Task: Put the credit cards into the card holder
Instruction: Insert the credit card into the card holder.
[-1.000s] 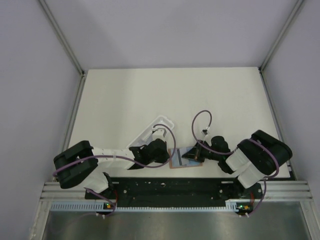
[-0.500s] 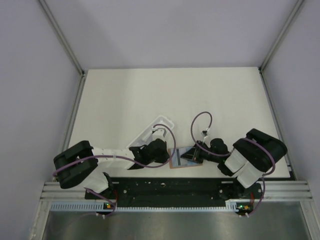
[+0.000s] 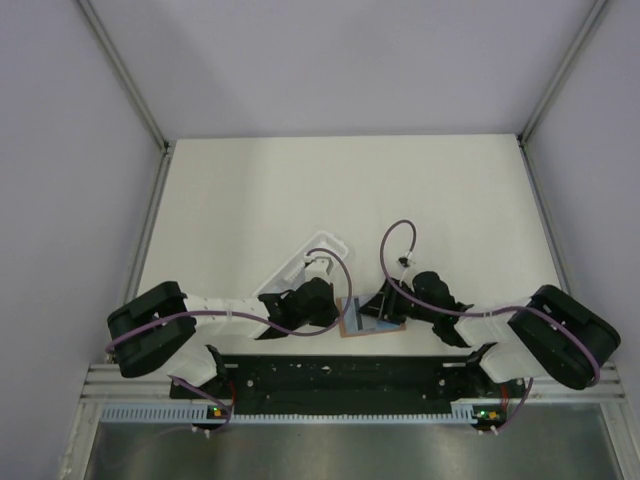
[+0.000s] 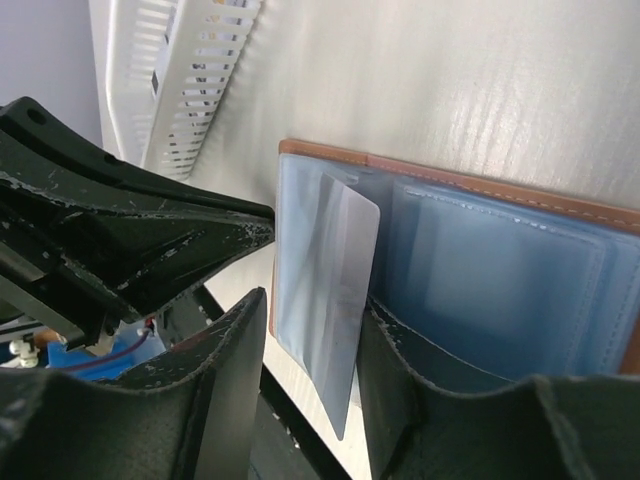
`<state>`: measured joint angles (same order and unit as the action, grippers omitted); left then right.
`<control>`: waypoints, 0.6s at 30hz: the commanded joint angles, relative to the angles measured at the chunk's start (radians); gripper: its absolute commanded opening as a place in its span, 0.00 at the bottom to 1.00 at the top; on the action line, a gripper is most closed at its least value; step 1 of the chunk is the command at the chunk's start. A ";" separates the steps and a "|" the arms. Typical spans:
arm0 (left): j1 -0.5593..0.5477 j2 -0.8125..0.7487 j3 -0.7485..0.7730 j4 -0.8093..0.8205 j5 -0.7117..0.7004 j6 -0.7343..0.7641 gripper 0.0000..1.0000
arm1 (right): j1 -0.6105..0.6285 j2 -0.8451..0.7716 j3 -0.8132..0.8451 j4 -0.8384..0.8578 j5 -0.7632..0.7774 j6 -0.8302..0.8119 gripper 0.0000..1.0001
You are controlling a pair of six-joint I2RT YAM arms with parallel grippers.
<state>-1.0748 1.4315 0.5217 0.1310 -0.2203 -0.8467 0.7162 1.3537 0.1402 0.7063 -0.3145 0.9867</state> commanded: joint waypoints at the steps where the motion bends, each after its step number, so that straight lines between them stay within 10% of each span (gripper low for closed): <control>1: -0.005 -0.011 0.017 0.028 0.013 0.000 0.00 | 0.014 -0.062 0.036 -0.154 0.057 -0.071 0.42; 18: -0.004 0.000 0.021 0.036 0.021 0.001 0.00 | 0.014 -0.206 0.048 -0.349 0.120 -0.134 0.46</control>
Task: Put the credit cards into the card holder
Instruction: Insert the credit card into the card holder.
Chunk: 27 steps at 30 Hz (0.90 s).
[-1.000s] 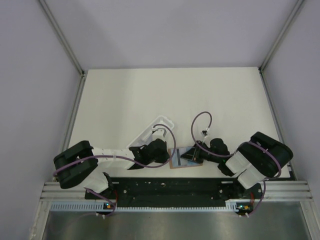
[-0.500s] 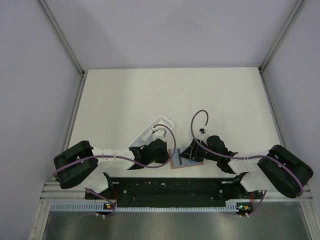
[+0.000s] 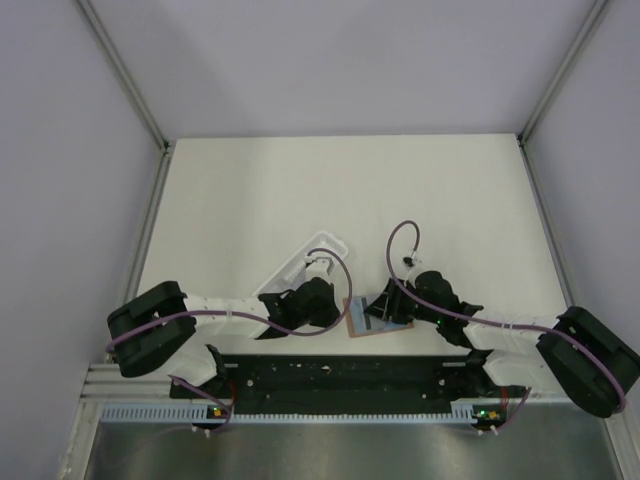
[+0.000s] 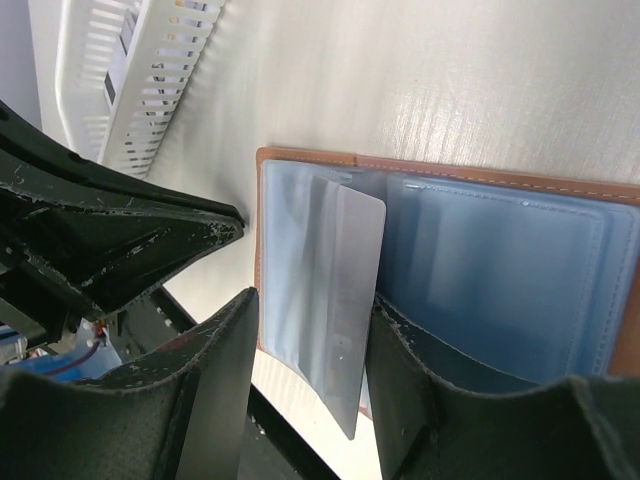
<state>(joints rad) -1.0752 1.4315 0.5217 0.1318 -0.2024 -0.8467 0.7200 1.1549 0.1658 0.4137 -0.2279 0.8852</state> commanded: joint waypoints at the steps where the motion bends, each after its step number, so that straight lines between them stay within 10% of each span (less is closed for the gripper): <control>1: -0.003 0.000 0.023 0.034 0.001 0.001 0.00 | 0.010 -0.007 0.027 -0.064 0.030 -0.035 0.46; 12: -0.003 -0.003 0.024 0.031 -0.002 -0.002 0.00 | 0.010 -0.101 0.215 -0.455 0.064 -0.138 0.48; 27: -0.005 0.009 0.035 0.034 0.004 0.003 0.00 | 0.010 -0.070 0.230 -0.490 0.079 -0.170 0.43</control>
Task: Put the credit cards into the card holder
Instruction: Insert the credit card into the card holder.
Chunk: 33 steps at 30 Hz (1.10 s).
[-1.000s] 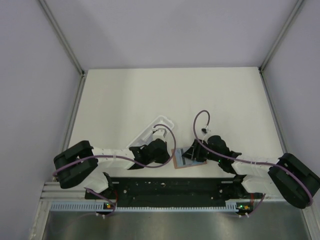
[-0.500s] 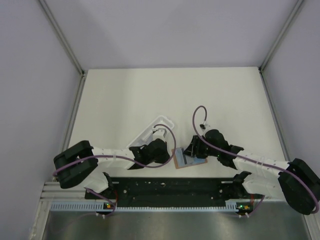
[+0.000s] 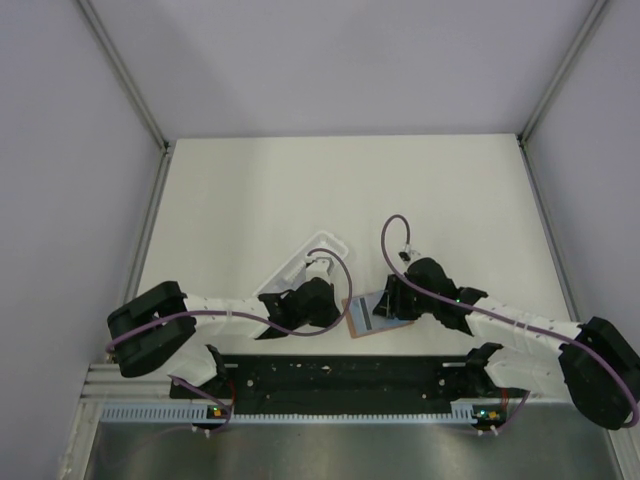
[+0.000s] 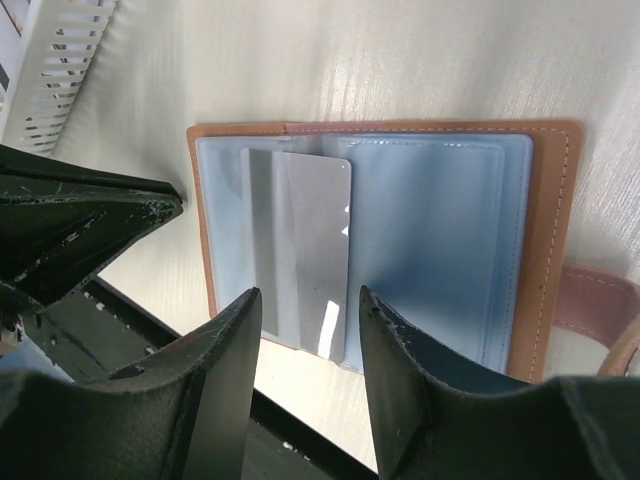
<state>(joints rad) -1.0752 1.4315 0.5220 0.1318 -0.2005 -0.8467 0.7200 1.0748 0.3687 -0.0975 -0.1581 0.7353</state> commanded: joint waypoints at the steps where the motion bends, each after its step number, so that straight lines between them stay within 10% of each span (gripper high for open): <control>1: -0.005 0.013 0.038 0.035 0.006 0.003 0.00 | 0.010 0.014 0.024 0.031 0.005 -0.022 0.43; 26: -0.017 0.066 0.070 0.054 0.024 0.005 0.00 | 0.025 0.137 -0.017 0.271 -0.144 0.022 0.41; 33: -0.015 0.046 0.059 0.046 0.010 0.003 0.00 | 0.027 0.027 0.048 0.055 0.001 -0.056 0.43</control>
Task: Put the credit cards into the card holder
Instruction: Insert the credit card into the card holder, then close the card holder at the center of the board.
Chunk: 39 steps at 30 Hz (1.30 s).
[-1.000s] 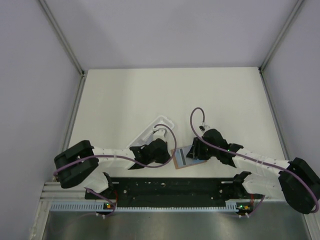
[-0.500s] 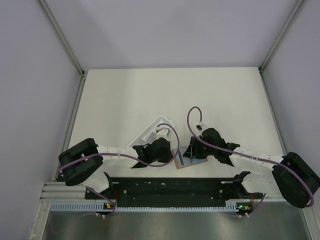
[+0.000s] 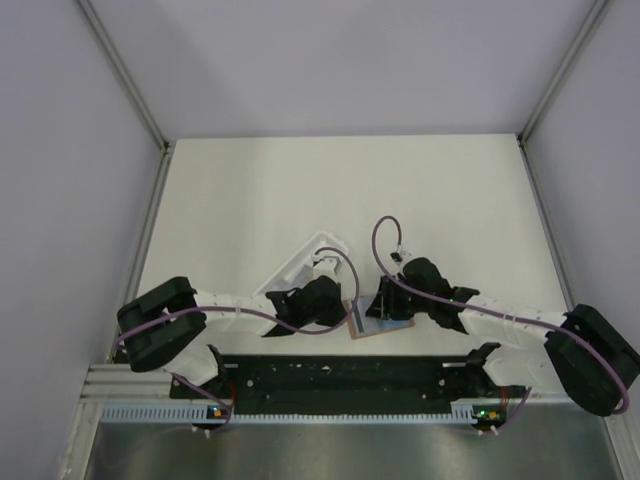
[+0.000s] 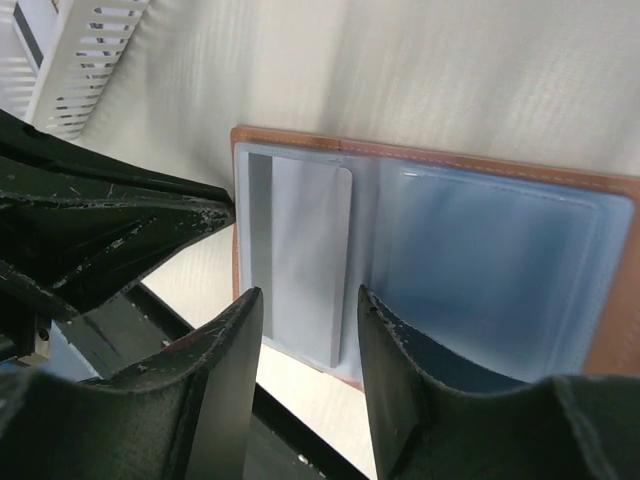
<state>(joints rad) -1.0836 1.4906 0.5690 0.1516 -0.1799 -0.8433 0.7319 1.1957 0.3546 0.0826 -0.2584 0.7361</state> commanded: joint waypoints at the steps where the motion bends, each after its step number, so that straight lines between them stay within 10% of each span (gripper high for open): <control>1: -0.007 -0.018 0.009 0.025 -0.013 -0.002 0.00 | 0.015 -0.129 0.078 -0.174 0.138 -0.072 0.44; 10: -0.007 -0.038 -0.001 0.016 -0.021 -0.002 0.00 | 0.014 -0.263 0.263 -0.644 0.582 -0.073 0.57; 19: -0.007 -0.046 -0.006 0.013 -0.023 -0.002 0.00 | 0.012 -0.039 0.300 -0.745 0.619 -0.004 0.59; 23: -0.007 -0.050 -0.012 0.013 -0.026 -0.002 0.00 | 0.012 -0.021 0.294 -0.735 0.643 -0.001 0.53; 29: -0.007 -0.053 -0.012 0.022 -0.027 -0.005 0.00 | 0.012 -0.033 0.271 -0.695 0.633 -0.018 0.01; 39: -0.007 -0.038 0.006 0.019 -0.018 0.000 0.00 | 0.014 -0.307 0.224 -0.548 0.377 -0.121 0.00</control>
<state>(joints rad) -1.0874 1.4685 0.5610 0.1497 -0.1944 -0.8433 0.7387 0.9974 0.5930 -0.5964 0.2718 0.6716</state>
